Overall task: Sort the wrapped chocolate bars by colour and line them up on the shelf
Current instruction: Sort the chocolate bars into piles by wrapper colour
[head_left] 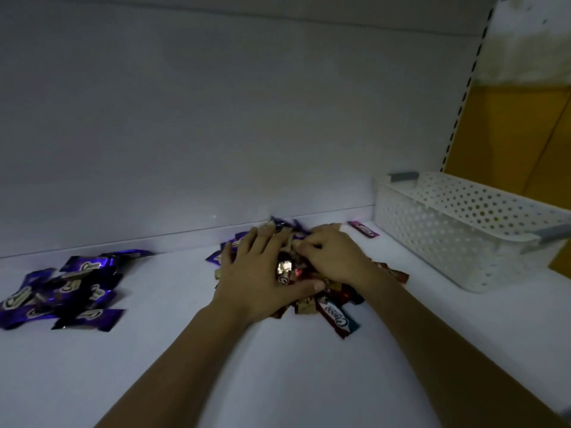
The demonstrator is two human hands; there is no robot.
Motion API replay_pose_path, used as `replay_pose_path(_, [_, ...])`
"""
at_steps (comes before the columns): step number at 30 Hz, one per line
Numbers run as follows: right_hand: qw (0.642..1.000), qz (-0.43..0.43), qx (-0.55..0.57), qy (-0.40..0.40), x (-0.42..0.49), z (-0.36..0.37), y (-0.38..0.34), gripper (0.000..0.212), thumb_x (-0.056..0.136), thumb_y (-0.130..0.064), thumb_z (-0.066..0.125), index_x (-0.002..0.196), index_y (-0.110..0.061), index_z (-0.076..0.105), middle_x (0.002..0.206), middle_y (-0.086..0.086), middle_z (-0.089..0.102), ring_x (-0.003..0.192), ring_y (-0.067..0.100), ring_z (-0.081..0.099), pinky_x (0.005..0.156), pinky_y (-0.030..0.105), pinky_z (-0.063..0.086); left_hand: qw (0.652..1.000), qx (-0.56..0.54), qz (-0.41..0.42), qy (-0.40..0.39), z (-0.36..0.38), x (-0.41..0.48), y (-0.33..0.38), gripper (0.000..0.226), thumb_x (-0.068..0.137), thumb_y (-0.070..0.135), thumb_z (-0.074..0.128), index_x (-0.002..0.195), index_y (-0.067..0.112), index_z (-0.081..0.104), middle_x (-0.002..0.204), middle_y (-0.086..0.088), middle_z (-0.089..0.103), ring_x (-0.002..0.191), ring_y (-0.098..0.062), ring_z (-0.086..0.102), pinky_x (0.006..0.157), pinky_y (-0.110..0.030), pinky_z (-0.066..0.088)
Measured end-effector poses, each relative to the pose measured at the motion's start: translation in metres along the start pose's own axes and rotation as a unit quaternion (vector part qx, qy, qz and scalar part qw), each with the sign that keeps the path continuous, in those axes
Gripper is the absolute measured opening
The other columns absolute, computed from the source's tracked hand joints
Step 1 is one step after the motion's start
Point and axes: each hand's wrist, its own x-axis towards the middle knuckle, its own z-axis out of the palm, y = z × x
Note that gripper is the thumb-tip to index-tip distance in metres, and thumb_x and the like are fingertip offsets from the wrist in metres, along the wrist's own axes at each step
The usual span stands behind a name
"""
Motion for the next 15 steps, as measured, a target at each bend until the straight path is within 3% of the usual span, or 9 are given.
replay_pose_path(3, [0.991, 0.001, 0.129, -0.022, -0.006, -0.006, -0.008, 0.034, 0.092, -0.03, 0.057, 0.074, -0.005, 0.071, 0.08, 0.014, 0.071, 0.08, 0.028, 0.066, 0.079, 0.042, 0.052, 1.0, -0.007, 0.008, -0.02, -0.002, -0.002, 0.0, 0.115, 0.048, 0.097, 0.025, 0.149, 0.042, 0.015, 0.159, 0.016, 0.008, 0.146, -0.01, 0.004, 0.117, -0.051, 0.006])
replay_pose_path(7, [0.968, 0.032, 0.243, 0.055, -0.008, -0.015, -0.011, 0.04, 0.086, -0.02, 0.056, 0.047, -0.018, 0.066, 0.07, -0.004, 0.073, 0.062, 0.003, 0.065, 0.072, 0.028, 0.048, 0.999, 0.0, 0.024, -0.03, -0.008, -0.004, 0.001, 0.116, 0.047, 0.096, 0.026, 0.148, 0.039, 0.02, 0.156, 0.012, 0.024, 0.141, -0.016, 0.024, 0.114, -0.047, 0.026])
replay_pose_path(9, [0.958, 0.032, 0.268, 0.095, -0.008, -0.017, -0.011, 0.043, 0.087, -0.018, 0.055, 0.045, -0.018, 0.064, 0.073, -0.006, 0.074, 0.064, 0.001, 0.065, 0.07, 0.025, 0.044, 0.999, 0.013, 0.032, -0.022, -0.01, -0.003, 0.002, 0.112, 0.049, 0.094, 0.024, 0.146, 0.038, 0.027, 0.148, 0.013, 0.037, 0.134, -0.016, 0.032, 0.109, -0.043, 0.032])
replay_pose_path(11, [0.955, 0.022, 0.272, 0.113, -0.009, -0.018, -0.013, 0.032, 0.09, -0.021, 0.056, 0.061, -0.022, 0.071, 0.08, -0.008, 0.074, 0.075, 0.002, 0.067, 0.074, 0.024, 0.045, 0.999, 0.014, 0.036, -0.022, -0.012, -0.005, 0.004, 0.108, 0.051, 0.093, 0.022, 0.143, 0.038, 0.033, 0.143, 0.013, 0.042, 0.13, -0.017, 0.034, 0.107, -0.04, 0.035])
replay_pose_path(13, [0.959, 0.009, 0.255, 0.125, -0.009, -0.015, -0.013, 0.015, 0.093, -0.026, 0.057, 0.096, -0.023, 0.071, 0.1, -0.009, 0.071, 0.092, 0.008, 0.066, 0.086, 0.031, 0.05, 0.998, 0.015, 0.039, -0.048, -0.012, -0.007, 0.005, 0.108, 0.05, 0.094, 0.023, 0.144, 0.042, 0.03, 0.148, 0.011, 0.036, 0.133, -0.019, 0.029, 0.109, -0.044, 0.031])
replay_pose_path(15, [0.971, -0.008, 0.191, 0.145, -0.009, -0.012, -0.011, 0.028, 0.095, -0.029, 0.053, 0.123, -0.026, 0.058, 0.123, -0.006, 0.06, 0.107, 0.016, 0.061, 0.097, 0.041, 0.048, 0.994, 0.026, 0.034, -0.098, -0.01, -0.009, 0.009, 0.109, 0.049, 0.096, 0.028, 0.146, 0.048, 0.018, 0.158, 0.007, 0.017, 0.142, -0.022, 0.015, 0.112, -0.053, 0.019])
